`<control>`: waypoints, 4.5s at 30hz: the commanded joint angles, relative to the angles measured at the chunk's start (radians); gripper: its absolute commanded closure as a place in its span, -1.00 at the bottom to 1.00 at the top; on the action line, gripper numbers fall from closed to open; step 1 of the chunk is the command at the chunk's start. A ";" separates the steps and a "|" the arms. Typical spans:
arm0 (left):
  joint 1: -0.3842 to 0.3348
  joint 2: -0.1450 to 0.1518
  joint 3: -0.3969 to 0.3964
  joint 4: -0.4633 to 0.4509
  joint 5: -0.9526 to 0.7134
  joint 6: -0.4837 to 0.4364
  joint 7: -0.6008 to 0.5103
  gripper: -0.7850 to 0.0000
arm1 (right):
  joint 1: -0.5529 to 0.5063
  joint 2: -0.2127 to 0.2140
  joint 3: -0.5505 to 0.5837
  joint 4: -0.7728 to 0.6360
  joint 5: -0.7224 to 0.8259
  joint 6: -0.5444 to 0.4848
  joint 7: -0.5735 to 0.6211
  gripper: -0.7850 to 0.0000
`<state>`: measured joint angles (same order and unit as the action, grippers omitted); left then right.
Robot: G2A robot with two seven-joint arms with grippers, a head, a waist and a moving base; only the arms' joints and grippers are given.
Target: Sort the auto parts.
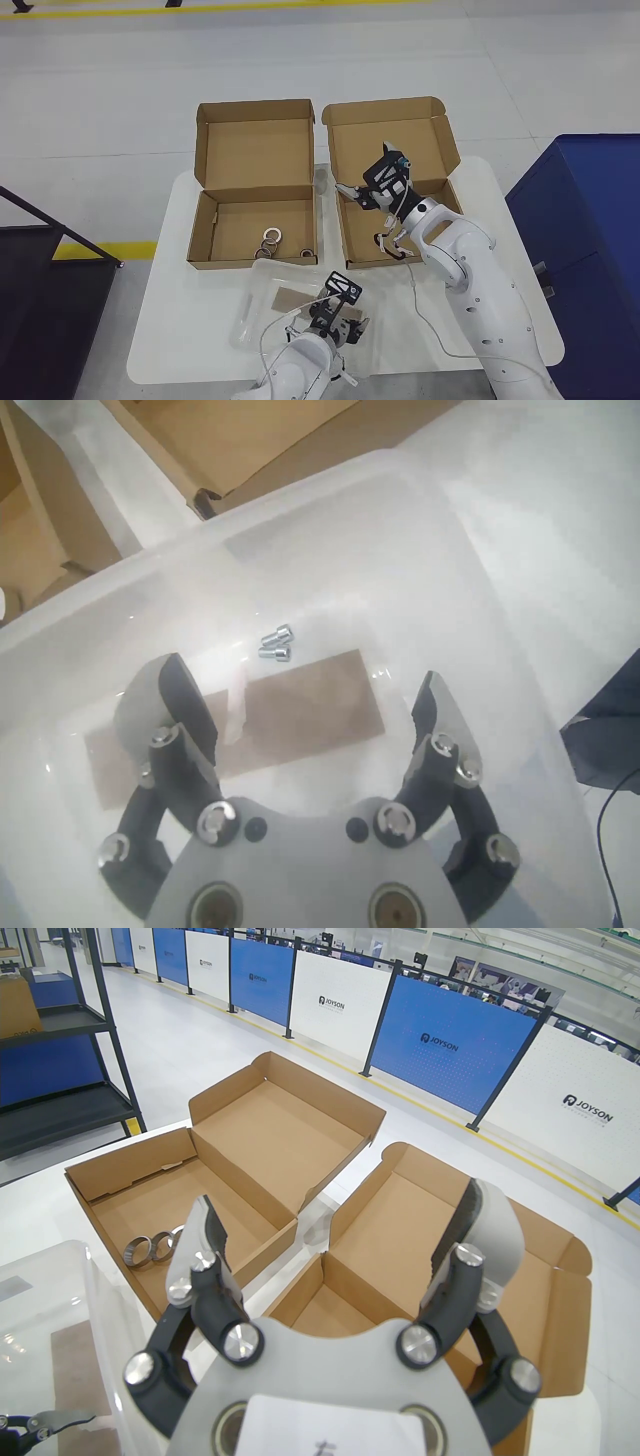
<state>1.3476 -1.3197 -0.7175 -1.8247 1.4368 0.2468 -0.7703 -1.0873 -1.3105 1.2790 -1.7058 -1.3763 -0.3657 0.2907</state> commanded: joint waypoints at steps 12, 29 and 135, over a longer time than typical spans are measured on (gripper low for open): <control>-0.003 -0.012 -0.035 0.011 -0.013 -0.023 -0.016 -0.53 | 0.000 0.000 0.000 0.000 0.000 0.000 0.000 -1.00; -0.018 -0.036 -0.032 0.061 0.023 -0.007 -0.008 0.06 | 0.000 0.000 0.000 0.000 0.000 0.000 0.000 -1.00; 0.112 -0.089 -0.135 -0.023 0.185 -0.078 -0.107 0.22 | 0.000 0.000 0.000 0.000 0.000 0.000 0.000 -1.00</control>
<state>1.4647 -1.4070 -0.8556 -1.8537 1.6222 0.1672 -0.8772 -1.0873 -1.3105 1.2790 -1.7058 -1.3763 -0.3657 0.2907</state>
